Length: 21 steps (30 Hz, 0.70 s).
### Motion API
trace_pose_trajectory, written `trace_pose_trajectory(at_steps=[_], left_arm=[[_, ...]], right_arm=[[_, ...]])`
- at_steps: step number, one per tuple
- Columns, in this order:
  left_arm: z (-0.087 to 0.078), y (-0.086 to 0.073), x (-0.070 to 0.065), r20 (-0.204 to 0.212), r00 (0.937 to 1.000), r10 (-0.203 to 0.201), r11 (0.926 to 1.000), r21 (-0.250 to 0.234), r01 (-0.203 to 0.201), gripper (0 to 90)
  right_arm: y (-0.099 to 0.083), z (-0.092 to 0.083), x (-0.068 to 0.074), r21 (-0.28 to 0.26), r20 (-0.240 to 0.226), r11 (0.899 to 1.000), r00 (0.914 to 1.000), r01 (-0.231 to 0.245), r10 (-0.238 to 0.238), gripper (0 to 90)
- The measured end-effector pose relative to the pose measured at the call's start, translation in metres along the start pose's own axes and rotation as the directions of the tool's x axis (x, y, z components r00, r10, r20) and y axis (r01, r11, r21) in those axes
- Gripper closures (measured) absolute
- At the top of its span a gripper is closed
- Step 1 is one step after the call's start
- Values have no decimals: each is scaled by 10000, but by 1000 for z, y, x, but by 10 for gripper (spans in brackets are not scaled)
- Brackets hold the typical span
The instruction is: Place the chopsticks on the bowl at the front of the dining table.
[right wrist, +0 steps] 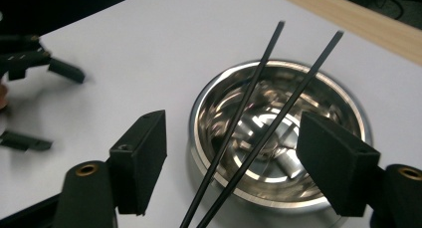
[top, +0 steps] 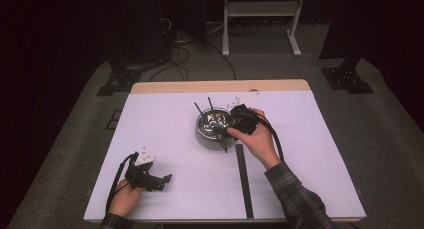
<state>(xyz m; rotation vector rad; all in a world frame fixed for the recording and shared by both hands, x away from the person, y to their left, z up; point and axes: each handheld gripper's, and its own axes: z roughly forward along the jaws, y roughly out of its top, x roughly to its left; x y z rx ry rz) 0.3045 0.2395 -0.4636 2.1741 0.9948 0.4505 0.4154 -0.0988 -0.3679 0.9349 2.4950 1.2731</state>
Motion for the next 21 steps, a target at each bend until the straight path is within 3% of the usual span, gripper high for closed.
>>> trace_pose_trajectory(at_steps=[3,9,12,21], left_arm=[[0,0,0,7,10000,26,10000,3,-26,0],[0,0,0,11,10000,1,10000,8,-1,0],[0,0,0,9,10000,-23,10000,-25,23,0],[0,0,0,1,10000,-8,10000,-29,8,0]], right_arm=[[16,16,-9,187,595,9998,9982,20,-31,234],[31,40,-19,400,900,9984,9953,-391,354,207],[37,54,-23,617,1485,9957,9871,-690,592,186],[50,88,-36,739,1738,9855,9751,-1524,1378,187]])
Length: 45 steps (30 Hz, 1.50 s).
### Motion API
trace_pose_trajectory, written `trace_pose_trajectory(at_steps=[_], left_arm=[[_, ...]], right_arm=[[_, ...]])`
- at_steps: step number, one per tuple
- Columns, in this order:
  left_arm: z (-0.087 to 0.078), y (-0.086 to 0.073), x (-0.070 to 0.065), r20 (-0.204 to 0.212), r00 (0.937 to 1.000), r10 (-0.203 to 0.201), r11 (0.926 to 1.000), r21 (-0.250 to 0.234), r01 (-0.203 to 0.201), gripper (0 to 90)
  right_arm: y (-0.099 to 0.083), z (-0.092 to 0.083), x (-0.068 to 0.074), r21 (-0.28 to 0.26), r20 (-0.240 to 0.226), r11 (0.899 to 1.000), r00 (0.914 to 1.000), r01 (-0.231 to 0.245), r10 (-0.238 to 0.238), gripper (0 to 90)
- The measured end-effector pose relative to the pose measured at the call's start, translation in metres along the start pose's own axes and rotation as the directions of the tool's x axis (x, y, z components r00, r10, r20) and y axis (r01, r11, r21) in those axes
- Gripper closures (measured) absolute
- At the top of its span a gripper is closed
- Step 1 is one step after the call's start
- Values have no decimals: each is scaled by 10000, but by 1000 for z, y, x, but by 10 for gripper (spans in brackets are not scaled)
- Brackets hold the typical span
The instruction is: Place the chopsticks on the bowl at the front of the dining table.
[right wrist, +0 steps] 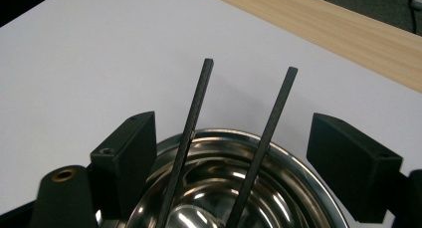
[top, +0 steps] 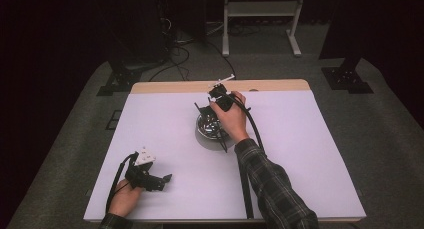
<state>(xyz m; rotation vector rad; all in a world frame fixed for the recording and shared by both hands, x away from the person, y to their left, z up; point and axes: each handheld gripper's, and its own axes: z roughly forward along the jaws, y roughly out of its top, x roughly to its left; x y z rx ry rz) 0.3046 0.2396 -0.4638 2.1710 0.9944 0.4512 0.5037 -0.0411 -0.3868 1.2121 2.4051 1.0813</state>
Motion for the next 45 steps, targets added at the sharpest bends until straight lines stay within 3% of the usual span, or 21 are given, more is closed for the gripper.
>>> trace_pose_trajectory(at_steps=[5,20,30,45], left_arm=[[0,0,0,-6,10000,3,10000,3,-3,0],[0,0,0,10,10000,-23,10000,-15,23,0],[0,0,0,9,10000,-18,10000,-17,18,0],[0,0,0,-3,10000,9,10000,-5,-9,0]], right_arm=[[6,15,-1,198,348,9998,9994,-89,83,187],[13,34,-1,350,408,9989,9988,-296,282,200],[11,30,-15,507,608,9967,9963,-642,611,193],[6,19,-35,517,1078,9954,9914,-805,745,202]])
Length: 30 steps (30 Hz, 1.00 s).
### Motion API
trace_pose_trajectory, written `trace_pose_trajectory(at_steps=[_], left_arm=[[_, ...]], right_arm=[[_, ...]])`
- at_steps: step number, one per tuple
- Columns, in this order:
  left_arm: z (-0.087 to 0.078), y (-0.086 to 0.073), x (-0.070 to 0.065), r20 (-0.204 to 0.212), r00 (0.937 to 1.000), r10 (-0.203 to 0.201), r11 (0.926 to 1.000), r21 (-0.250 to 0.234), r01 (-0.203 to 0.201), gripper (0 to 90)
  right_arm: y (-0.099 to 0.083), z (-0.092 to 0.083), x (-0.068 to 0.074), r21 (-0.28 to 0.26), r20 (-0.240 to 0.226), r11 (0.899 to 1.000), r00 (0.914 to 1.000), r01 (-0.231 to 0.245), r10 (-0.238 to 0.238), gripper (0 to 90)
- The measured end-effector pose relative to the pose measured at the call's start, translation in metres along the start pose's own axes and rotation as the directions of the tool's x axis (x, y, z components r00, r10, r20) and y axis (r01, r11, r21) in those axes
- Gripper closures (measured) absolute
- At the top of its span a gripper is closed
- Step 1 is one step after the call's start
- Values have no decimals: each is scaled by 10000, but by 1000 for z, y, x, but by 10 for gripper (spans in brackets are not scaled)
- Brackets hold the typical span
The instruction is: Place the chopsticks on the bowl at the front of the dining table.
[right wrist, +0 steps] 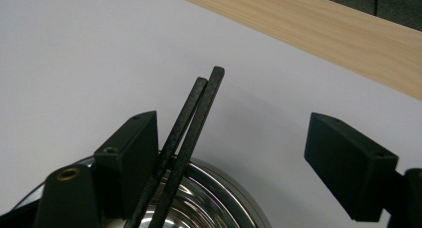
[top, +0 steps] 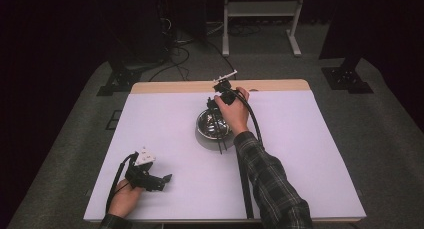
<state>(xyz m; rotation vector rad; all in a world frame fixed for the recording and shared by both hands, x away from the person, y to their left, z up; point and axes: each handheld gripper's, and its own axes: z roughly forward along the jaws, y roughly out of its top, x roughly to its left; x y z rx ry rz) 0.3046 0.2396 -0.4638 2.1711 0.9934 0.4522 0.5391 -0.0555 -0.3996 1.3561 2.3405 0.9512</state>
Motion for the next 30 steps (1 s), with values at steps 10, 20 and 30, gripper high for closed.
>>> trace_pose_trajectory(at_steps=[10,20,30], left_arm=[[0,0,0,9,10000,-2,10000,15,2,0],[0,0,0,11,10000,-9,10000,22,9,0],[0,0,0,2,10000,-3,10000,8,3,0]], right_arm=[[-9,-28,-1,-619,-571,9963,9964,594,-630,171],[-39,-63,-2,-842,-1118,9896,9857,1166,-1257,521],[-74,-72,-7,-1019,-2352,9762,9489,1913,-2105,900]])
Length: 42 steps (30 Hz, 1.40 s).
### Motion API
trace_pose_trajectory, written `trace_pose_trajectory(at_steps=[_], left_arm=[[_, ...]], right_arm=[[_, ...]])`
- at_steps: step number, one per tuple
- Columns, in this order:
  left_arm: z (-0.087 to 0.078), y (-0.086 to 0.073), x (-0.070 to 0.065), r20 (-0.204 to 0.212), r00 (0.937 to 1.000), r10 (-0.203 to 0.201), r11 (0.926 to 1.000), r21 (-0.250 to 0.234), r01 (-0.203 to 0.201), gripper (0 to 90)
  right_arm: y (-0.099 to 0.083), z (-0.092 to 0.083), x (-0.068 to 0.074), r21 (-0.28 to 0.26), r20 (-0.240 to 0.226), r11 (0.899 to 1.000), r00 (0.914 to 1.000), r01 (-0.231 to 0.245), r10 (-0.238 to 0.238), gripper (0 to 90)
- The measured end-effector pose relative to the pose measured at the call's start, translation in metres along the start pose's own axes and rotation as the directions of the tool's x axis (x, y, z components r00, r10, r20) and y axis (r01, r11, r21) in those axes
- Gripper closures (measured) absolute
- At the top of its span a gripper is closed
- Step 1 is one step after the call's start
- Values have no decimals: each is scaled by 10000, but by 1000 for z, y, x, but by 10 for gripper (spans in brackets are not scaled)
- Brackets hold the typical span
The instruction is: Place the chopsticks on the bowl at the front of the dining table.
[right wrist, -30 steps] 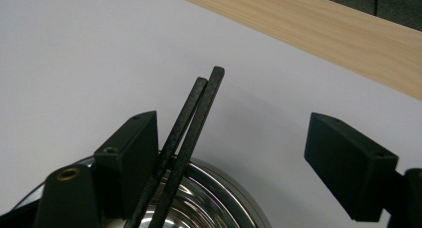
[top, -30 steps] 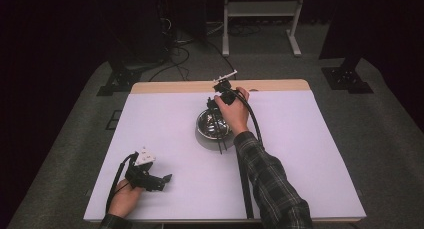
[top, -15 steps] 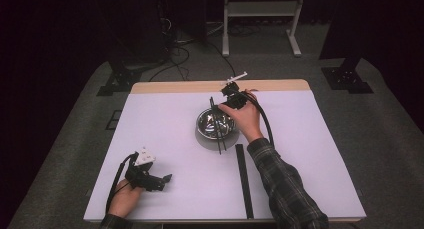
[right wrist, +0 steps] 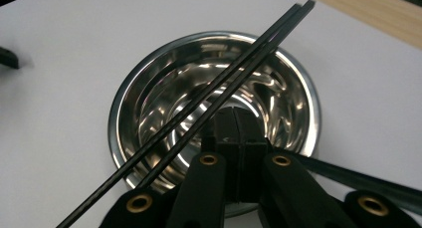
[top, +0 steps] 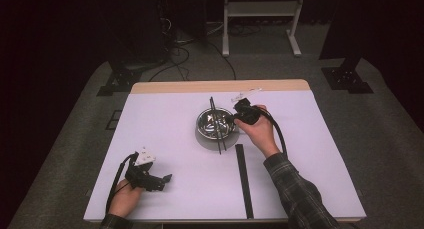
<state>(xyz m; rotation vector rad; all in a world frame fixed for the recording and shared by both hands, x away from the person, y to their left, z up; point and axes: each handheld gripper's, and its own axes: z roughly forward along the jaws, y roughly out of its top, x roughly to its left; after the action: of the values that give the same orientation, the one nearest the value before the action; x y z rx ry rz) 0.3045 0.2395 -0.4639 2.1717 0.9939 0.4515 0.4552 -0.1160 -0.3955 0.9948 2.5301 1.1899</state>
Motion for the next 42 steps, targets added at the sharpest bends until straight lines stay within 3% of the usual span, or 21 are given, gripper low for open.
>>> trace_pose_trajectory(at_steps=[6,16,31,42], left_arm=[[0,0,0,3,10000,6,10000,24,-6,0],[0,0,0,5,10000,4,10000,28,-5,0],[0,0,0,5,10000,3,10000,28,-3,0],[0,0,0,4,10000,8,10000,32,-8,0]], right_arm=[[-5,6,4,107,-359,9997,9991,222,-219,899],[-8,19,6,431,-535,9987,9983,263,-240,898],[-6,23,15,437,-1013,9977,9937,526,-480,899],[-5,26,19,437,-976,9969,9934,648,-603,899]])
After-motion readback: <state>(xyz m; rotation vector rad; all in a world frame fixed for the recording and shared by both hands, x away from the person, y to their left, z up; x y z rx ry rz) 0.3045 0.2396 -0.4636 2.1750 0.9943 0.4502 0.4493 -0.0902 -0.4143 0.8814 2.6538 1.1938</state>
